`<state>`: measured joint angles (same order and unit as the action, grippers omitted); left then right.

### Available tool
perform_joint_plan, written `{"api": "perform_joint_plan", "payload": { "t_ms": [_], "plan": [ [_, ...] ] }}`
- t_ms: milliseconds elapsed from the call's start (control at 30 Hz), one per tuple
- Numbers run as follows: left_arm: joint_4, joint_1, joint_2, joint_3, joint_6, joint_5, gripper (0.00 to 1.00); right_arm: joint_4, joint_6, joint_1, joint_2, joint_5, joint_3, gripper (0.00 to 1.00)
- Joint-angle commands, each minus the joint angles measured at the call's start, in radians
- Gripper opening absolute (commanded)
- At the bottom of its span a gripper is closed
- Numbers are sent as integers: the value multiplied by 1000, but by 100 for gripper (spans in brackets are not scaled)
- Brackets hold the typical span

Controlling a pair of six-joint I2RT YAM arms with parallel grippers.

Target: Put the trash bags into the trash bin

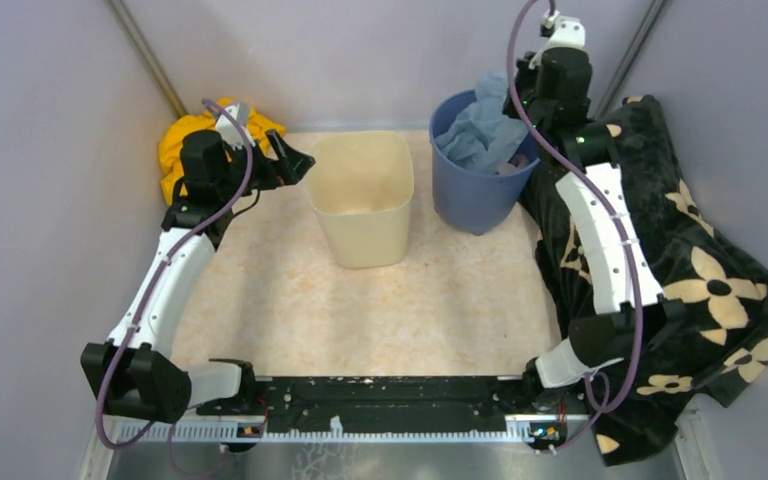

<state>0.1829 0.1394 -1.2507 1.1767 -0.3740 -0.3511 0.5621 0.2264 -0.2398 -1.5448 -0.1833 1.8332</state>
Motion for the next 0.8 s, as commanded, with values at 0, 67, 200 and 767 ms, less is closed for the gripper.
{"api": "perform_joint_plan", "payload": {
  "t_ms": [0, 67, 200, 767],
  "plan": [
    [-12, -6, 28, -4, -2, 4, 99, -15, -16, -7, 64, -4, 36, 0],
    [-11, -5, 32, -9, -2, 1, 99, -12, -15, -7, 83, 6, 35, 0],
    [-12, -5, 36, -9, -5, -39, 98, -20, -1, -7, 143, 56, 37, 0],
    [-176, -5, 259, -103, -73, -401, 98, -99, 142, -7, 331, 383, 168, 0]
  ]
}}
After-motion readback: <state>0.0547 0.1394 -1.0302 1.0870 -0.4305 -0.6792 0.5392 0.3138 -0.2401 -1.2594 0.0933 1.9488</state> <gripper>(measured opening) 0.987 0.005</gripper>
